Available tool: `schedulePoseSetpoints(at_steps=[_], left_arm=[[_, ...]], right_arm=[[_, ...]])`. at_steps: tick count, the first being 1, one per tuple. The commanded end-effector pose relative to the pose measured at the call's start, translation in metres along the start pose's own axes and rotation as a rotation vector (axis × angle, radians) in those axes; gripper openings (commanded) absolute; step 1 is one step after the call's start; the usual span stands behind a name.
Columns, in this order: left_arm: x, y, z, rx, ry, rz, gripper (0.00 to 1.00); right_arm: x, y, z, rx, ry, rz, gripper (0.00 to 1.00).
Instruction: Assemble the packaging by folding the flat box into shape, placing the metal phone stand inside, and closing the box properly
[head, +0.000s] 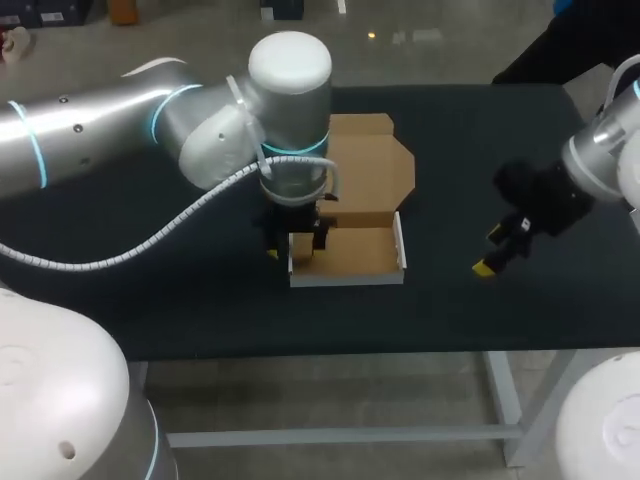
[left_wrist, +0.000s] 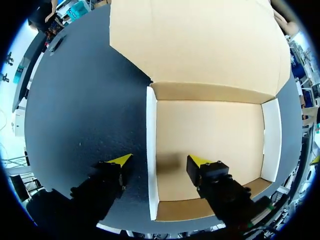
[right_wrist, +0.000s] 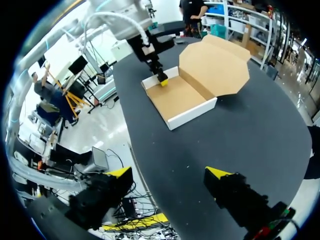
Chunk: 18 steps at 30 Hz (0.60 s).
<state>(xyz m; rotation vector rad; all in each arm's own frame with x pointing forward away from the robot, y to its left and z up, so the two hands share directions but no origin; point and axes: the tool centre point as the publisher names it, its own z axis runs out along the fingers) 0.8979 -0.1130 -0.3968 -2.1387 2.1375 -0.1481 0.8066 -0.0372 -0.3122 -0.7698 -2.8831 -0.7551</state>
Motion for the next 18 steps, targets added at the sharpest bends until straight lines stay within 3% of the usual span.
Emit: schedulePoseSetpoints(at_steps=[1, 10, 18], left_arm=[[-0.011, 0.007, -0.015, 0.020, 0.153, 0.014, 1.00], [-0.019, 0.021, -0.062, 0.115, 0.453, 0.151, 1.00], [-0.031, 0.042, -0.103, 0.185, 0.618, 0.334, 1.00]], right_arm=[[-0.001, 0.001, 0.000, 0.003, 0.001, 0.002, 1.00], [-0.002, 0.000, -0.002, -0.003, -0.002, 0.012, 1.00], [-0.004, 0.001, -0.007, -0.020, -0.008, 0.026, 1.00]])
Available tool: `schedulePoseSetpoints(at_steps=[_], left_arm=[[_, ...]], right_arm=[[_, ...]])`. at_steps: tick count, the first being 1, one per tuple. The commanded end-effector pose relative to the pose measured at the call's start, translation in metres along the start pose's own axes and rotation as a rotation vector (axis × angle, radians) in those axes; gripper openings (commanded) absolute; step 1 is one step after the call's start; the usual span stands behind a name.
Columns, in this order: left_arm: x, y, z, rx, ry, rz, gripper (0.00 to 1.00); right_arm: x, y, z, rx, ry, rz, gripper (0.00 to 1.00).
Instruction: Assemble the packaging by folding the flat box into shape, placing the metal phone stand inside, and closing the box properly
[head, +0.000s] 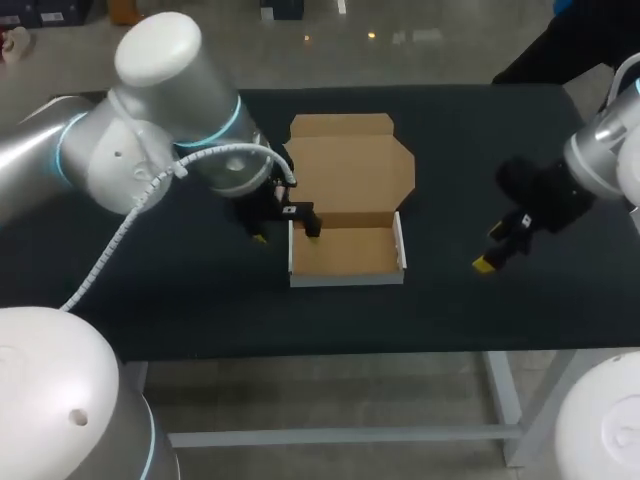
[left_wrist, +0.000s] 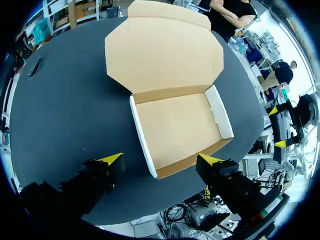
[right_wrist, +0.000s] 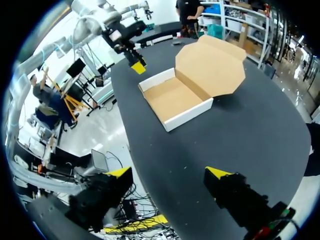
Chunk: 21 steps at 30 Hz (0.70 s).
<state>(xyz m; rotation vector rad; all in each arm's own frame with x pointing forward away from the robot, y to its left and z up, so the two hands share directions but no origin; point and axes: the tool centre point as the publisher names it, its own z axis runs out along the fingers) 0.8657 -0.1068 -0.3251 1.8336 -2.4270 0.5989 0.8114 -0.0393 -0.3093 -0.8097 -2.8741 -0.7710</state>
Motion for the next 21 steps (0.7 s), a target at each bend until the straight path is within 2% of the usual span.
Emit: schedulePoseSetpoints(at_steps=[1, 7, 11, 16, 21], left_arm=[[-0.008, 0.025, -0.040, 0.112, 0.286, 0.112, 1.00], [-0.005, 0.043, -0.059, 0.127, 0.320, 0.201, 1.00], [-0.006, 0.052, -0.065, 0.130, 0.330, 0.211, 1.00], [-0.011, 0.062, -0.074, 0.123, 0.337, 0.199, 1.00], [-0.019, 0.072, -0.087, 0.103, 0.335, 0.134, 1.00]], right_arm=[[0.000, -0.001, -0.004, -0.011, 0.002, 0.006, 1.00], [-0.002, 0.000, -0.008, -0.036, 0.003, 0.043, 1.00], [-0.003, 0.000, -0.011, -0.056, 0.000, 0.088, 1.00], [-0.005, -0.001, -0.018, -0.084, -0.006, 0.167, 1.00], [-0.005, -0.004, -0.029, -0.092, -0.028, 0.265, 1.00]])
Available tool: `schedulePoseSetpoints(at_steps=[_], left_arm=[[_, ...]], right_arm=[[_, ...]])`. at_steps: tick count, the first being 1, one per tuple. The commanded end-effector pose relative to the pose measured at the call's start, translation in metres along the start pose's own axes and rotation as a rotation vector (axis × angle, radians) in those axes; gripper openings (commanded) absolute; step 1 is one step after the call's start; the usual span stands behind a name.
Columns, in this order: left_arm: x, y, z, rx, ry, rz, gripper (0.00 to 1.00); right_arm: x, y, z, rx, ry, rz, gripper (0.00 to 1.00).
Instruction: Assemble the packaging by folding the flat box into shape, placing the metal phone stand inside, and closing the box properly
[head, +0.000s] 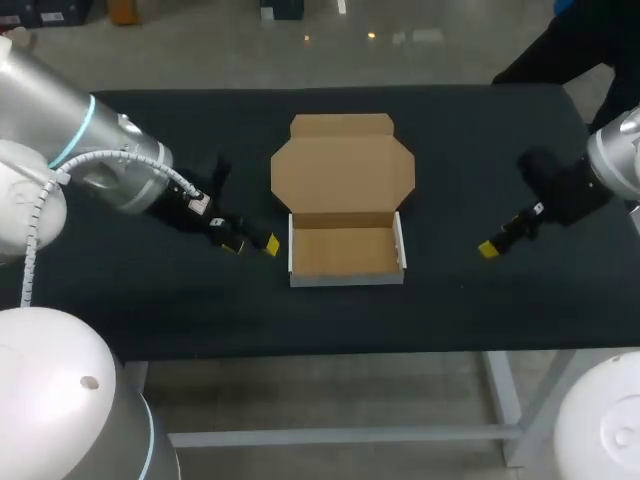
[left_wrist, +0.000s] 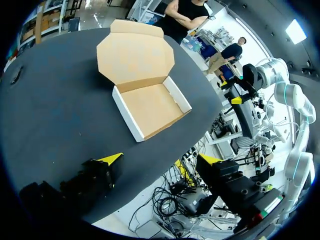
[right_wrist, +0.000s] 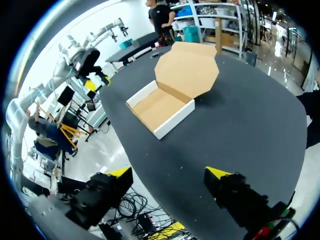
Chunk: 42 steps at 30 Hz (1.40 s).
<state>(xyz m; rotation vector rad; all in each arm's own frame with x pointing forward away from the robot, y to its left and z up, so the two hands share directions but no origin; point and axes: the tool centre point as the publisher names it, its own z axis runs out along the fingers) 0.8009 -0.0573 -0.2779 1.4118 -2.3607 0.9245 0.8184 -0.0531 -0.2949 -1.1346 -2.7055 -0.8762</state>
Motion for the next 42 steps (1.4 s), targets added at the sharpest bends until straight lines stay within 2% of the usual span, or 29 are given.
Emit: schedulePoseSetpoints(at_steps=[1, 9, 16, 25, 34, 42], left_arm=[[0.002, 0.015, -0.020, 0.046, -0.017, -0.035, 1.00], [0.010, 0.028, -0.044, 0.022, -0.063, -0.151, 1.00], [0.015, 0.036, -0.063, -0.007, -0.085, -0.238, 1.00], [0.028, 0.045, -0.086, -0.033, -0.152, -0.281, 1.00], [0.037, 0.053, -0.096, -0.032, -0.260, -0.342, 1.00], [0.043, 0.060, -0.101, -0.015, -0.299, -0.372, 1.00]], right_arm=[[0.004, -0.004, -0.013, -0.001, -0.024, 0.055, 1.00], [0.004, -0.014, -0.034, -0.023, -0.063, 0.199, 1.00], [0.006, -0.023, -0.045, 0.008, -0.082, 0.295, 1.00], [0.014, -0.027, -0.065, 0.034, -0.137, 0.375, 1.00], [0.019, -0.033, -0.078, 0.053, -0.213, 0.468, 1.00], [0.016, -0.040, -0.087, 0.058, -0.197, 0.568, 1.00]])
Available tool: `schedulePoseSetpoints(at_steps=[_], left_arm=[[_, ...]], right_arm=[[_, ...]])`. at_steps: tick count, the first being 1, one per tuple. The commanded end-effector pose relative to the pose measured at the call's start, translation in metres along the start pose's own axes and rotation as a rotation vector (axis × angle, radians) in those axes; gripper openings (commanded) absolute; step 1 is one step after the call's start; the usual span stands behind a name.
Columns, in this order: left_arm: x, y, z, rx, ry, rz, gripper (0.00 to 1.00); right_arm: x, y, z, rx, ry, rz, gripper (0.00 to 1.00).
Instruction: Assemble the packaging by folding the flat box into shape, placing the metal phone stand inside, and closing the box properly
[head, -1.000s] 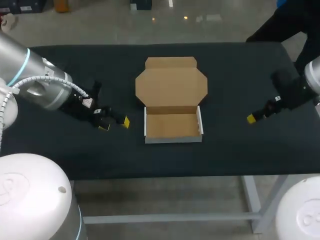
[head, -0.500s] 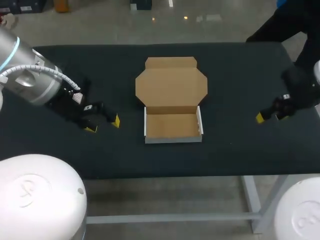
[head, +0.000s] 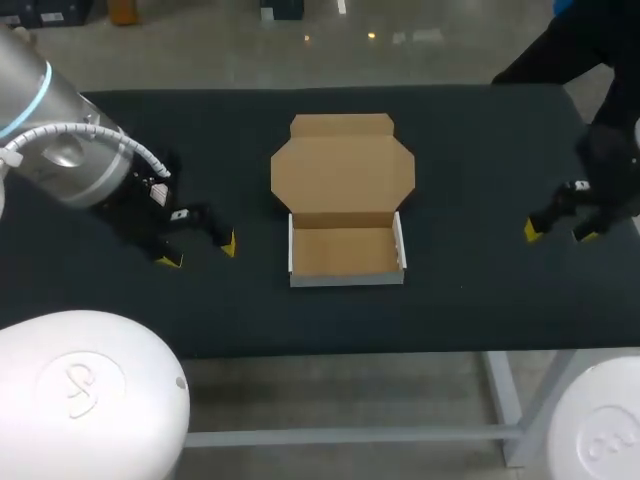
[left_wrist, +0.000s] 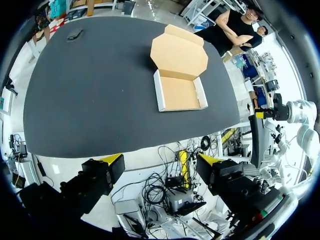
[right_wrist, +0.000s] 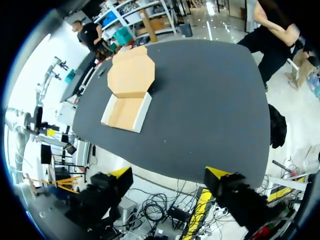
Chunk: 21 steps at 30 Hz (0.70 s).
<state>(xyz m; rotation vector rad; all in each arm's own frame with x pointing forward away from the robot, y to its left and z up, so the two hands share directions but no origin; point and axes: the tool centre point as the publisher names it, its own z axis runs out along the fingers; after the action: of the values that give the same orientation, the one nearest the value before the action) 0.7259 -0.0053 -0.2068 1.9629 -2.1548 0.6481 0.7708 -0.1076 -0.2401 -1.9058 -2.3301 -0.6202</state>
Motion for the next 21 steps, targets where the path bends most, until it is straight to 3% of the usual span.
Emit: schedulePoseSetpoints(at_steps=[1, 5, 21], left_arm=[[0.002, 0.010, -0.006, 0.016, -0.045, -0.011, 1.00], [0.004, 0.015, -0.006, 0.014, -0.059, -0.017, 1.00], [0.007, 0.019, -0.003, 0.043, -0.107, -0.072, 1.00]], right_arm=[[-0.004, -0.004, -0.005, 0.017, 0.008, 0.034, 1.00], [-0.008, -0.008, -0.006, 0.016, -0.031, 0.075, 1.00], [-0.018, -0.008, -0.012, 0.017, -0.053, 0.103, 1.00]])
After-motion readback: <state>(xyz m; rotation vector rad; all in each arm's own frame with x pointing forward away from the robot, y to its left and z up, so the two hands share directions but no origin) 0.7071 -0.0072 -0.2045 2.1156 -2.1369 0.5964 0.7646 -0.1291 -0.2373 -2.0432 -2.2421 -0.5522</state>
